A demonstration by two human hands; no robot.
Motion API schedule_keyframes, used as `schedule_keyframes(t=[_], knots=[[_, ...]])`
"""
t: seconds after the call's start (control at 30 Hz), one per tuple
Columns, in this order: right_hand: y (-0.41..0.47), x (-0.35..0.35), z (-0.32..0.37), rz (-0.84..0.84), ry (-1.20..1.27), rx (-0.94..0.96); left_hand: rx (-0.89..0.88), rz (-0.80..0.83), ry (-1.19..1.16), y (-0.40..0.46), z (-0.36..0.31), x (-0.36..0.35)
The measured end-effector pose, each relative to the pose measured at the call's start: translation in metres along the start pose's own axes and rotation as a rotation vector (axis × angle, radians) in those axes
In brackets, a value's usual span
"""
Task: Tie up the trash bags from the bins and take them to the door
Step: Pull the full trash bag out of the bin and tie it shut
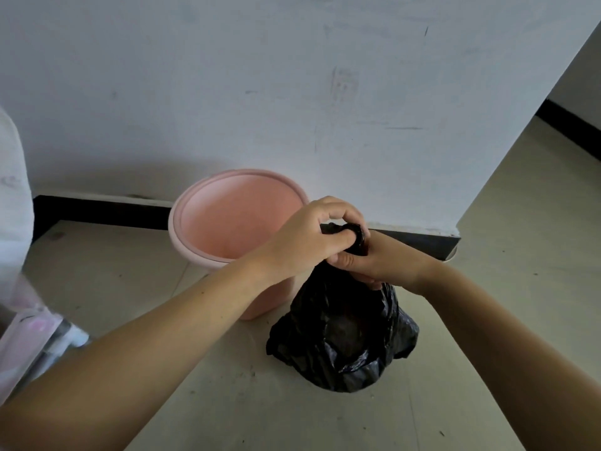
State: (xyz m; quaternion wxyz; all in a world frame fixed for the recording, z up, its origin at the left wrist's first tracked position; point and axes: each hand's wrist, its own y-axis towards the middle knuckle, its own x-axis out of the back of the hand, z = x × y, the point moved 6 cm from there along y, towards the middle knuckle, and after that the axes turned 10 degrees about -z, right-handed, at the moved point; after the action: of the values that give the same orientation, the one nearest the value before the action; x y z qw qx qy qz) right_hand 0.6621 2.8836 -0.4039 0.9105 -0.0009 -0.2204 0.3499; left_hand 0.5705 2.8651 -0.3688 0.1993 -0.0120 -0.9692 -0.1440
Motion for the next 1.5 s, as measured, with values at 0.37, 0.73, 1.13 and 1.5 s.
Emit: schedule_keyframes(t=[0.37, 0.73, 1.13, 1.5], knots=[[0.004, 0.015, -0.009, -0.017, 0.578, -0.056, 0.224, 0.112, -0.103, -0.022, 0.068, -0.025], [0.010, 0.023, -0.028, -0.057, -0.776, -0.070, 0.569, 0.184, -0.322, -0.020, 0.096, -0.027], [0.016, -0.001, -0.053, 0.047, -0.415, 0.022, 0.621, 0.002, -0.300, -0.021, 0.118, -0.025], [0.011, 0.061, -0.078, -0.377, 0.146, -0.133, 0.853, -0.329, -0.165, -0.028, 0.141, -0.020]])
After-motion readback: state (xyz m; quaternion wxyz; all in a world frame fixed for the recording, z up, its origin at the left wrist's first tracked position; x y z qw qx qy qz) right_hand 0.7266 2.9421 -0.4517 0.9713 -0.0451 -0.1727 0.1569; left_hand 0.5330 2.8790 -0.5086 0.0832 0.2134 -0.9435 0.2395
